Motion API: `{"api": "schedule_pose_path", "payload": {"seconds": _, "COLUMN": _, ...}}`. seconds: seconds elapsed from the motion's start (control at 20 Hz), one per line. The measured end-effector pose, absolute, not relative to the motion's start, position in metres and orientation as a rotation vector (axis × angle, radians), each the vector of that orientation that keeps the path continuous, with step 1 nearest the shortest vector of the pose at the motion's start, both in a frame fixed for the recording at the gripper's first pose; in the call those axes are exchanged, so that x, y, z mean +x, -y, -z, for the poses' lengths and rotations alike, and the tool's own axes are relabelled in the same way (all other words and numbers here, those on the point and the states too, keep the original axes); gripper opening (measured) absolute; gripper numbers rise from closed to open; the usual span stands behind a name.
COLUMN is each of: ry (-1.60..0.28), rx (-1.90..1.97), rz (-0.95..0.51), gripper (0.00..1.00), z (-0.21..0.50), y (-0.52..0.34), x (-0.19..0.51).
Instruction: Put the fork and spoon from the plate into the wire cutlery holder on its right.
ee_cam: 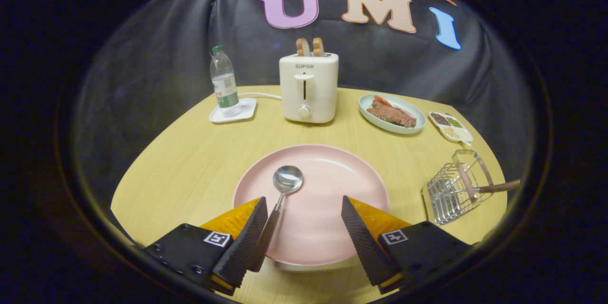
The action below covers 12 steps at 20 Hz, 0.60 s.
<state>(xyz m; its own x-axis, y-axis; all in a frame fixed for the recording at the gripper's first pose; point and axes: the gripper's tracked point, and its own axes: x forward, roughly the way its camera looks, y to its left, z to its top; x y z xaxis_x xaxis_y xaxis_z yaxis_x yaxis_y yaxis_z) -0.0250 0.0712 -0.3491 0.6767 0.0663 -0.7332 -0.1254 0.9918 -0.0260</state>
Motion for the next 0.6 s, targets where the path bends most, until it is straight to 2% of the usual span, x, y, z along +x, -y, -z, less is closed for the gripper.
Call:
{"api": "schedule_pose_path", "payload": {"seconds": 0.15, "ry": -0.867, "rx": -0.101, "rz": -0.124, "gripper": 0.99, "z": 0.367, "y": -0.077, "x": -0.03}}
{"api": "schedule_pose_path", "payload": {"seconds": 0.6, "ry": -0.925, "rx": -0.129, "rz": -0.167, "gripper": 0.25, "z": 0.382, "y": -0.085, "x": -0.038}}
